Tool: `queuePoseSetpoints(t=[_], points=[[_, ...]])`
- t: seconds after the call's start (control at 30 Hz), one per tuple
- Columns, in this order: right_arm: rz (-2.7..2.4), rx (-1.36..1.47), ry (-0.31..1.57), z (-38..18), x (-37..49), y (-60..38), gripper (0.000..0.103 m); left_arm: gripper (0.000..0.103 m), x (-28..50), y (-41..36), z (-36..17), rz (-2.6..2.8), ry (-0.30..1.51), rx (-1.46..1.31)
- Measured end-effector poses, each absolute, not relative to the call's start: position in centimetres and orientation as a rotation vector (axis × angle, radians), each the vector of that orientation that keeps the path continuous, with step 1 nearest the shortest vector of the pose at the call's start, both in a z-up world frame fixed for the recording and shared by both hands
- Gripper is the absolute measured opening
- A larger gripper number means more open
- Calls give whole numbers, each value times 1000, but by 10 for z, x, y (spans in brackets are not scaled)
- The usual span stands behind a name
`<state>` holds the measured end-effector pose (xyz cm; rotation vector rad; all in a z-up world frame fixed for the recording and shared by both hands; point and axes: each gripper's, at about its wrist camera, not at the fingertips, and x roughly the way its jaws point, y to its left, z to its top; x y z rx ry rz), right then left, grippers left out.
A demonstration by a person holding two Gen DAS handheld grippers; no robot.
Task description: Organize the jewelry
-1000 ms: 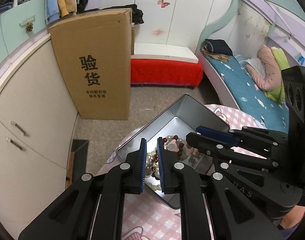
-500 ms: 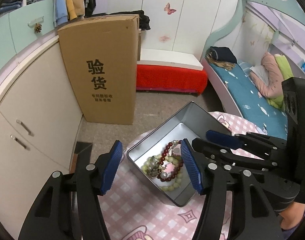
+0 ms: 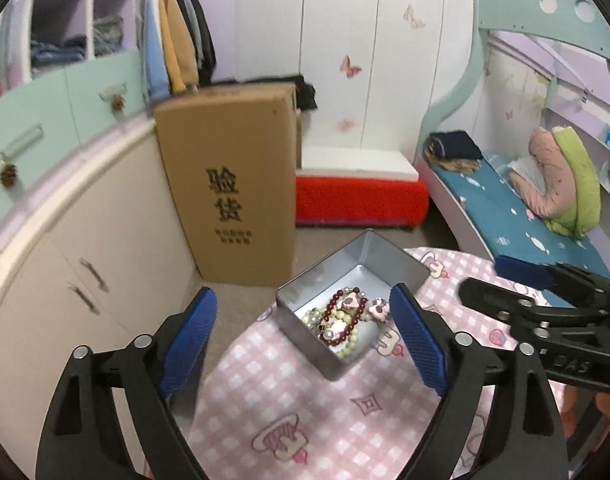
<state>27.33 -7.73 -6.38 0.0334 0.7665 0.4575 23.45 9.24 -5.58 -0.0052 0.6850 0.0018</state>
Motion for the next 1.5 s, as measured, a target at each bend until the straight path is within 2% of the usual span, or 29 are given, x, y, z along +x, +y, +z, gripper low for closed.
queuePoseSetpoints(t=[0.13, 0.2, 0.47, 0.6, 0.77, 1.13, 1.5], points=[[433, 41, 701, -45, 232, -95, 72, 88, 199, 78, -43, 24, 640, 39], [424, 34, 679, -39, 214, -101, 80, 88, 178, 69, -37, 25, 609, 48], [379, -9, 543, -15, 126, -122, 81, 88, 107, 40, -12, -43, 511, 56], [343, -1, 450, -3, 87, -134, 86, 90, 74, 31, -1, -66, 445, 46], [282, -41, 371, 11, 50, -140, 86, 90, 39, 20, 10, -44, 376, 39], [234, -30, 279, 29, 2, -154, 87, 90, -12, 9, 33, -18, 228, 63], [185, -37, 213, 35, -19, -156, 89, 90, -32, 8, 41, -15, 135, 55]])
